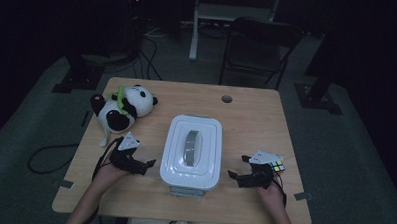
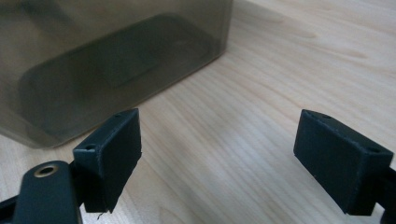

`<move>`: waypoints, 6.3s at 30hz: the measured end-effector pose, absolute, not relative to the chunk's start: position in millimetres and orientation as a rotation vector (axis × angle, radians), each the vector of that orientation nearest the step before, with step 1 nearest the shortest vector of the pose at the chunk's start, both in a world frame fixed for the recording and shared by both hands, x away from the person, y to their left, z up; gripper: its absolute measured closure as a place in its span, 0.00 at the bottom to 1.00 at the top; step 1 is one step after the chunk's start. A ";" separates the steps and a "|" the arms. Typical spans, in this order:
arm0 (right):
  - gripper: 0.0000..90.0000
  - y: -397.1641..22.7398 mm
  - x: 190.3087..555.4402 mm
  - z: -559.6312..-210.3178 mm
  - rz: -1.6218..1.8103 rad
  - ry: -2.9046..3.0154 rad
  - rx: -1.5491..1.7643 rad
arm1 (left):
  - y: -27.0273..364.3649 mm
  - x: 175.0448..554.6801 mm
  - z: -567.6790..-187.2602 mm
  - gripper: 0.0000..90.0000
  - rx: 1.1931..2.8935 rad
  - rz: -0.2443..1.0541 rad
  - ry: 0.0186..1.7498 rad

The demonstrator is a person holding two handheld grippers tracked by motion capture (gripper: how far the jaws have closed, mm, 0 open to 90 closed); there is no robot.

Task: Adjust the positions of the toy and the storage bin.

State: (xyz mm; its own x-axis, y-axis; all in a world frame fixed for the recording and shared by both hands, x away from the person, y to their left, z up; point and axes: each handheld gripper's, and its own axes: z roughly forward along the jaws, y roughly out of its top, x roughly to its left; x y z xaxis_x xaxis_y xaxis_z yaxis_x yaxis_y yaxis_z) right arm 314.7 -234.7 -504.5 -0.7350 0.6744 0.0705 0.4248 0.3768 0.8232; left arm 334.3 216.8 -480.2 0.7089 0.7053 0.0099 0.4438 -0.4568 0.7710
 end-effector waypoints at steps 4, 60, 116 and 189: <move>0.16 -231.9 316.6 -512.4 1.247 2.401 0.962 | 219.3 334.6 -475.5 0.02 2.116 0.428 0.873; 0.15 -219.9 317.1 -526.5 1.070 2.500 0.921 | 324.8 503.3 -425.9 0.17 1.883 0.535 1.201; 0.15 -220.4 317.5 -526.3 1.081 2.498 0.935 | 246.5 431.6 -419.7 0.75 1.929 0.471 1.060; 0.15 -220.2 317.1 -526.4 1.080 2.497 0.936 | 214.5 349.8 -441.4 0.05 2.079 0.284 0.643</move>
State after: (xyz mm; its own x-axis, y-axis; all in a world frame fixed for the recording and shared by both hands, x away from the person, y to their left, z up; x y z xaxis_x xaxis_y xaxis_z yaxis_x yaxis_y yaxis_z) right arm 317.1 -220.2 -526.4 -0.7571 0.6532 0.0130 0.4567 0.5149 0.7255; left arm 349.8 214.5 -441.4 0.8374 0.5449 -0.0437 0.3347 -0.4479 0.8291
